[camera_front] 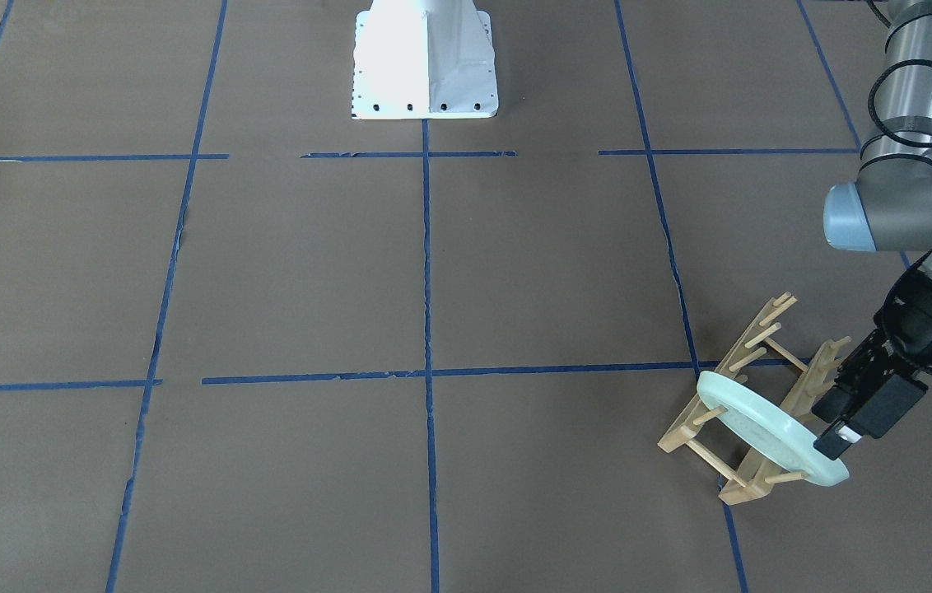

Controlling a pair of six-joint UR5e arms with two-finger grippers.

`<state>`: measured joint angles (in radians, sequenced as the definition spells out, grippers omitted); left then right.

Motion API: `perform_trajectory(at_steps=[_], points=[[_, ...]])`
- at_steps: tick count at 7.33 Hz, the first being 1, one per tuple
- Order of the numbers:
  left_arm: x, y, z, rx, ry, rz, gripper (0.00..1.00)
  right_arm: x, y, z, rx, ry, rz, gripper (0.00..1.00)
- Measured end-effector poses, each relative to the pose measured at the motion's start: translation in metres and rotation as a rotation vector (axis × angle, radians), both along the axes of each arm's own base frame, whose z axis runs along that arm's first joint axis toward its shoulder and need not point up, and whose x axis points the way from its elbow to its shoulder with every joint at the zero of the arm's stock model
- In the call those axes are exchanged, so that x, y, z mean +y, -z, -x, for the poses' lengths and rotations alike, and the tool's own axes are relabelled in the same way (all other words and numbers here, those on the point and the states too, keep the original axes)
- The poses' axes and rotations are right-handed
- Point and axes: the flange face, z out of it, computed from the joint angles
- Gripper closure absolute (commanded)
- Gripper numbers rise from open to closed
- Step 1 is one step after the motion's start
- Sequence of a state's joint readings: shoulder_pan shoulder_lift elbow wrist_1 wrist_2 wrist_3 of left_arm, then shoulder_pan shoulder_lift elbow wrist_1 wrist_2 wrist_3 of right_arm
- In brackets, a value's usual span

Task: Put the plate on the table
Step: 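Reach the left gripper to the pale green plate in the rack and grasp its rim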

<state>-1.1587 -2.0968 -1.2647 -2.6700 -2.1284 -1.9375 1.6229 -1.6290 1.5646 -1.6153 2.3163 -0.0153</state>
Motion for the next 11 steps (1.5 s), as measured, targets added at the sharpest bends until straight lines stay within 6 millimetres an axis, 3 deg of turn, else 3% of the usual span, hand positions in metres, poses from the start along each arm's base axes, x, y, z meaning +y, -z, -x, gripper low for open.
perform_trajectory(at_steps=[1, 2, 5, 7, 9, 10, 11], points=[[0.001, -0.002, -0.009, 0.002, 0.004, 0.009, 0.89, 0.000, 0.000, 0.000, 0.000, 0.000, 0.000, 0.00], [0.001, -0.004, -0.013, 0.003, 0.008, 0.012, 1.00, 0.000, 0.000, 0.000, 0.000, 0.000, 0.000, 0.00], [0.003, 0.006, -0.001, 0.010, 0.018, -0.011, 1.00, 0.000, 0.000, 0.000, 0.000, 0.000, 0.000, 0.00], [0.008, 0.029, 0.033, 0.038, 0.008, -0.041, 1.00, 0.000, 0.000, 0.000, 0.000, 0.000, 0.000, 0.00], [0.021, 0.074, 0.063, 0.068, -0.041, -0.040, 1.00, 0.000, 0.000, 0.000, 0.000, 0.000, 0.000, 0.00], [0.027, 0.109, 0.065, 0.065, -0.058, -0.010, 1.00, 0.000, 0.000, 0.000, 0.000, 0.000, 0.000, 0.00], [0.029, 0.146, 0.053, 0.051, -0.078, 0.030, 1.00, 0.000, 0.000, 0.000, 0.000, 0.000, 0.000, 0.00]])
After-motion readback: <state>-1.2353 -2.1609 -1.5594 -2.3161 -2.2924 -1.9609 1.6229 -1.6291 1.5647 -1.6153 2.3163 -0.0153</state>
